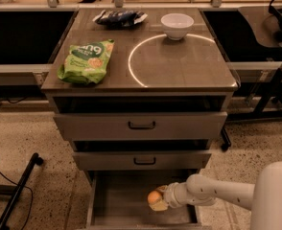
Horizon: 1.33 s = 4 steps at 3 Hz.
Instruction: Place orange into bottom drawer
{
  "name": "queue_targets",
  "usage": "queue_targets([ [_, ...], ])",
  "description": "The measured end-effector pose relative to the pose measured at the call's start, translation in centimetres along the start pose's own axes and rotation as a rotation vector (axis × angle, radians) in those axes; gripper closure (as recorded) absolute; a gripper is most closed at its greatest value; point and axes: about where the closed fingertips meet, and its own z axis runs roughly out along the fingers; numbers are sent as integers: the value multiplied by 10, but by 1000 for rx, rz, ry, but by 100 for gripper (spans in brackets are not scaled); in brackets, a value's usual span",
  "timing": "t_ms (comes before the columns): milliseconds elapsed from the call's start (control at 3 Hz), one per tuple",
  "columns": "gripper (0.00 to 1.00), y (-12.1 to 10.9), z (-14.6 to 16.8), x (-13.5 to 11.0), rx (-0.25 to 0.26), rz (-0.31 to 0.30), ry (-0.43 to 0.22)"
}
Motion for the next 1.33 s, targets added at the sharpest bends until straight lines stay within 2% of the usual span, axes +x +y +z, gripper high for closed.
queue_targets([
  [333, 11, 0, 0, 0, 0, 0, 0],
  [667, 0, 2, -5, 1, -7, -5, -20],
  [1333, 0, 0, -61, 37, 68, 61, -40],
])
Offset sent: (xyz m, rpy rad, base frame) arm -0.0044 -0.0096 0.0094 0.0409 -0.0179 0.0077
